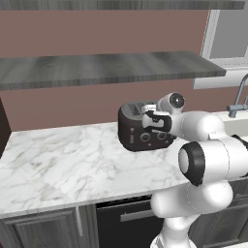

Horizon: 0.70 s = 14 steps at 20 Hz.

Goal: Start the toaster. Once the lever pops up, take the bread to the plate on the dining counter.

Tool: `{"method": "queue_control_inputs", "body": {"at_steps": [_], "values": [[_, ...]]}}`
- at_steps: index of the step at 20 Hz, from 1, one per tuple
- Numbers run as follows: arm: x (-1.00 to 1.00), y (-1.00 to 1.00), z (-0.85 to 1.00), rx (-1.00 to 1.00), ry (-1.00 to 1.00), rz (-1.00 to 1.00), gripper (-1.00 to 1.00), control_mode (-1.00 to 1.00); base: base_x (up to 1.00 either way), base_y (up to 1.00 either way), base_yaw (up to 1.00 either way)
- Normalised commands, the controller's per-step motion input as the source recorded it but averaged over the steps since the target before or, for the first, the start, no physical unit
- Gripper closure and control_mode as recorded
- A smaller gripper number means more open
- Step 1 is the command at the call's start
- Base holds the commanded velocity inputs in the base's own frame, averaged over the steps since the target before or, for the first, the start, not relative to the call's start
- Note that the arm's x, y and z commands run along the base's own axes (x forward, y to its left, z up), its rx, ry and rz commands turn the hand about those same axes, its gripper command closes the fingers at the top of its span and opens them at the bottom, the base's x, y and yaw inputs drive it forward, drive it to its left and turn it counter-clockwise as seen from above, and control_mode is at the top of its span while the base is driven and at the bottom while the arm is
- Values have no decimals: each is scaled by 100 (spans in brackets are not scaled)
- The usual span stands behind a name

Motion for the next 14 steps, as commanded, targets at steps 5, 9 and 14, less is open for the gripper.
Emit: {"method": "queue_control_inputs", "body": {"at_steps": [5, 9, 14], "values": [[0, 0, 0, 0, 0, 0, -100, -100, 0, 0, 0], [0, 0, 0, 0, 0, 0, -100, -100, 0, 0, 0], [0, 0, 0, 0, 0, 0, -100, -100, 0, 0, 0]]}}
